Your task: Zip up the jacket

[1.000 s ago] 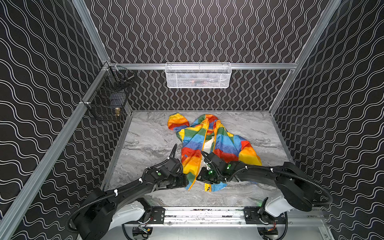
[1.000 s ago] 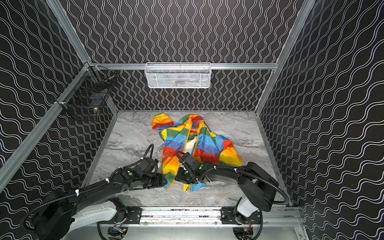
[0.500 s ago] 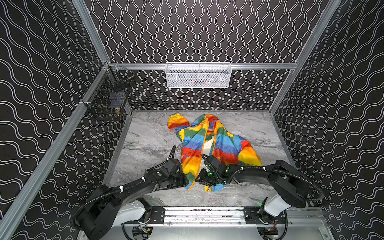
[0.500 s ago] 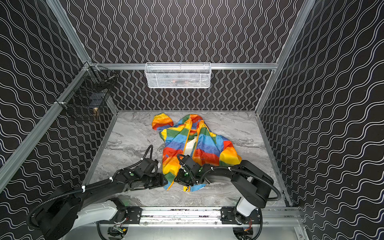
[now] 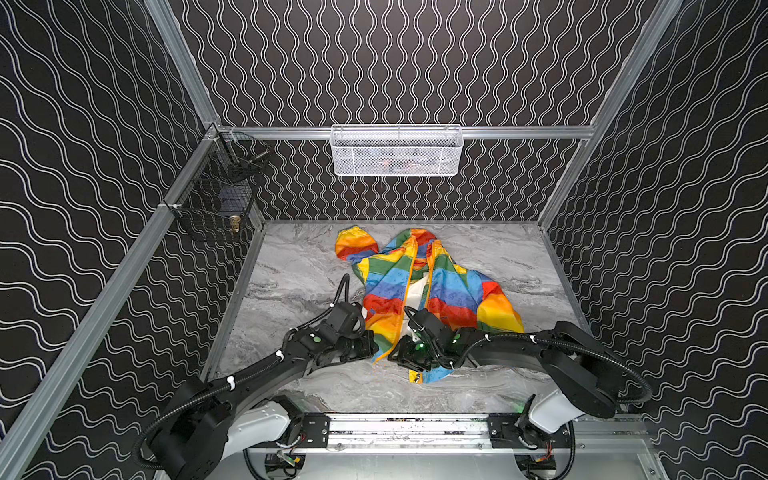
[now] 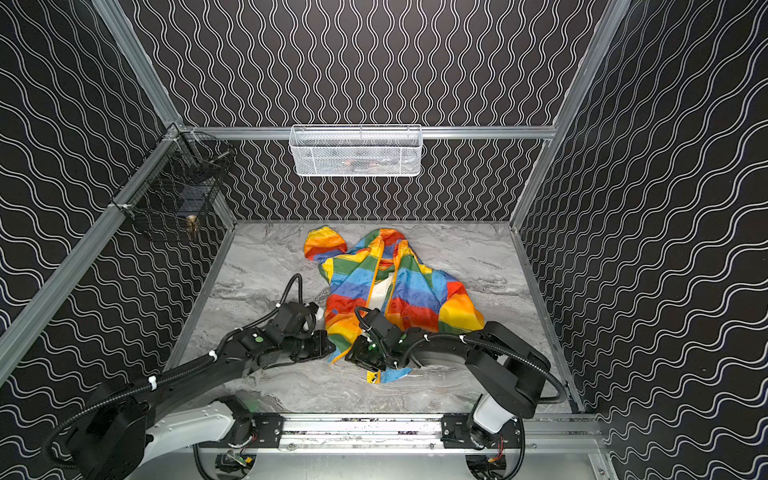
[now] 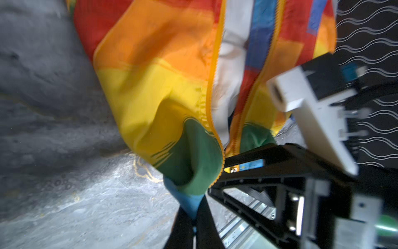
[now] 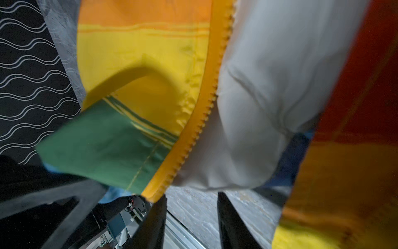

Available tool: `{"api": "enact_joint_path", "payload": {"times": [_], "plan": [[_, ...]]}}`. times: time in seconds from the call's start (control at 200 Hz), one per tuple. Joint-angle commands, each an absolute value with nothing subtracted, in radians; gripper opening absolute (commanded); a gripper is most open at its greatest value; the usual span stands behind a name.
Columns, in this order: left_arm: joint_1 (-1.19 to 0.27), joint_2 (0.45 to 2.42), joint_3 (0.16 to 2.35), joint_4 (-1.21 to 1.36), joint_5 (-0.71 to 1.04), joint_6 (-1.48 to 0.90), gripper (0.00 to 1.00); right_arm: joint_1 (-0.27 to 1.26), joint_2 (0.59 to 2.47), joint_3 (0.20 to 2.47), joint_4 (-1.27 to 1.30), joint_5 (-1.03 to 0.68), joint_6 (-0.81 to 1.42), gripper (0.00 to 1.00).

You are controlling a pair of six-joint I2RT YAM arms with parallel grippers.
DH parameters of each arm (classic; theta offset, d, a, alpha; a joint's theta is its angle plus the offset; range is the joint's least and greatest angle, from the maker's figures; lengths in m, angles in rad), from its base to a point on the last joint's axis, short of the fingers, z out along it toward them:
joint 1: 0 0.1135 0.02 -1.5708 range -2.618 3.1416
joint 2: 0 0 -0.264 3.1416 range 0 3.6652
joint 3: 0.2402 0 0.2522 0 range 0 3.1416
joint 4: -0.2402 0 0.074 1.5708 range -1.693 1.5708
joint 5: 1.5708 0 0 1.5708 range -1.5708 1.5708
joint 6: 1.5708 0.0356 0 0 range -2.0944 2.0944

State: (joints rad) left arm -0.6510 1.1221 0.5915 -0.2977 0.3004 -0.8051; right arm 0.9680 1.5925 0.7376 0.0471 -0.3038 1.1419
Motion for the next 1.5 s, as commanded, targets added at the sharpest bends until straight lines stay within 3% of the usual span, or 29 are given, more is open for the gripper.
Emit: {"api": "enact_joint_path", "payload": {"times": [0.0,0.51,0.776,1.086,1.296,1.496], "plan": [[-0.623,1.105,0.652,-0.42,0.313,-0.739,0.0,0.963,1.572,0.744,0.065,-0.287,1.148,0.46],[-0.464,1.096,0.955,-0.736,0.357,-0.593,0.0,0.91,1.521,0.777,0.035,-0.284,1.097,0.47],[-0.463,1.064,0.753,-0.496,0.512,-0.771,0.0,0.91,1.466,0.687,0.251,-0.335,1.156,0.48],[-0.465,1.019,0.631,-0.339,0.578,-0.896,0.0,0.909,1.475,0.615,0.515,-0.385,1.273,0.49],[-0.466,1.022,0.593,-0.274,0.604,-0.934,0.0,0.91,1.516,0.617,0.603,-0.421,1.324,0.45],[-0.466,1.021,0.585,-0.263,0.61,-0.941,0.0,0.909,1.535,0.629,0.627,-0.433,1.336,0.32]]}}
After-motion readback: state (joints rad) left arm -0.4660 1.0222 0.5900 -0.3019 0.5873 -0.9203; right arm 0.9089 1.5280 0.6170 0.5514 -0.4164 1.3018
